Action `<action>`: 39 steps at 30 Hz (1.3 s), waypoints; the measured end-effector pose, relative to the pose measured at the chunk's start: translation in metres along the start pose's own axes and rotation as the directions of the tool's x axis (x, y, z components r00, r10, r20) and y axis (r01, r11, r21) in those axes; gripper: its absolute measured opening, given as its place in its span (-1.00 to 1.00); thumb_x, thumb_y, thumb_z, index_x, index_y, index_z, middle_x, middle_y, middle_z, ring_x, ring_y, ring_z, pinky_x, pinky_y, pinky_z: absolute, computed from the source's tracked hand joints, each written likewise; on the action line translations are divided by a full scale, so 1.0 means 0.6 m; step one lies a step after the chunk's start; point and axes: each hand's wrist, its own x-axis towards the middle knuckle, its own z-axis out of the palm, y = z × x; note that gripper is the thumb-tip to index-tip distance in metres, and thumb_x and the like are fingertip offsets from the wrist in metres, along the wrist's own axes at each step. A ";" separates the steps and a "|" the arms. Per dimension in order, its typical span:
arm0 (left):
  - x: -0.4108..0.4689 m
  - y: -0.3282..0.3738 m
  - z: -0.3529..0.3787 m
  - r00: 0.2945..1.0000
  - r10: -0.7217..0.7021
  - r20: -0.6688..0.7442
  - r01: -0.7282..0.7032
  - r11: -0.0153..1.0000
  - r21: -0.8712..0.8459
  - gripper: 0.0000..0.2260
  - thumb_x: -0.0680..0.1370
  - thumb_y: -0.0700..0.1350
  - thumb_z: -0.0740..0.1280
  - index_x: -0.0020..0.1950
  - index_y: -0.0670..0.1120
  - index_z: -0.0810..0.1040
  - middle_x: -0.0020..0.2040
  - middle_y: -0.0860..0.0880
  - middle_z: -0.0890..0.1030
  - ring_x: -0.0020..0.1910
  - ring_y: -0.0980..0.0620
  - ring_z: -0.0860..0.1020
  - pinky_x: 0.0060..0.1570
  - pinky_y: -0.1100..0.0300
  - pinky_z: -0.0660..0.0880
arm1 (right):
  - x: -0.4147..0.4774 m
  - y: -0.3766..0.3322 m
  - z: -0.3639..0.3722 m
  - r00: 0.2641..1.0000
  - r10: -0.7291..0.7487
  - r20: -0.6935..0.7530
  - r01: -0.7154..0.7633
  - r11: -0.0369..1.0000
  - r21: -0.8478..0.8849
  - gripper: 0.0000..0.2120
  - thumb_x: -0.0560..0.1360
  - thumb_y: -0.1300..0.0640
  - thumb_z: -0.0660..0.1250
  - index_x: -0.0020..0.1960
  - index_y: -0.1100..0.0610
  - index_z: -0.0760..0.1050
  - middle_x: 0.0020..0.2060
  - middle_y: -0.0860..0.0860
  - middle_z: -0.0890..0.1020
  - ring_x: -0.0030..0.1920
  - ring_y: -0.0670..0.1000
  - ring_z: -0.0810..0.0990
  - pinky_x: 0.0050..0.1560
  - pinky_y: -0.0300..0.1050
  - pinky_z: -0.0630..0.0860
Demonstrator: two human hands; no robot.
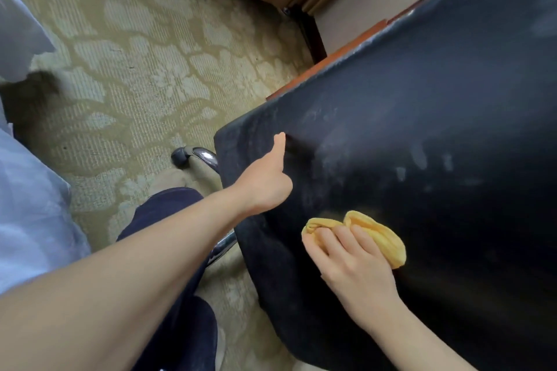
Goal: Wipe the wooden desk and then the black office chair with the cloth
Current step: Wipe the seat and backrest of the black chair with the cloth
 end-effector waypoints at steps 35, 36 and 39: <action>0.060 -0.049 -0.108 0.996 -0.011 -0.088 0.013 1.000 0.025 -0.24 0.42 -0.41 0.08 0.55 0.11 0.05 0.47 -0.11 0.30 0.41 -0.09 0.31 0.11 0.44 0.36 | 0.297 -0.099 0.193 0.938 -0.161 0.306 0.112 0.979 0.170 -0.65 0.54 0.24 0.12 0.29 0.09 0.42 0.24 0.05 0.47 0.32 0.12 0.34 0.34 0.01 0.25; 0.058 -0.042 -0.101 0.999 -0.008 -0.045 0.010 0.999 0.039 -0.22 0.42 -0.41 0.08 0.54 0.15 0.02 0.41 -0.17 0.35 0.31 -0.04 0.43 -0.15 0.54 0.37 | 0.268 -0.107 0.189 0.928 -0.203 0.313 0.151 0.972 0.183 -0.70 0.52 0.21 0.15 0.21 0.05 0.49 0.15 0.00 0.52 0.26 0.08 0.41 0.30 -0.03 0.31; 0.047 -0.026 -0.077 0.999 0.009 0.046 -0.012 0.999 0.053 -0.21 0.44 -0.42 0.05 0.54 0.16 -0.09 0.41 -0.23 0.29 0.21 0.02 0.51 -0.16 0.30 0.42 | 0.175 -0.123 0.167 0.889 -0.308 0.338 0.243 0.944 0.223 -0.89 0.38 0.03 0.35 -0.12 -0.04 0.62 -0.17 -0.14 0.58 -0.03 -0.06 0.54 0.05 -0.18 0.44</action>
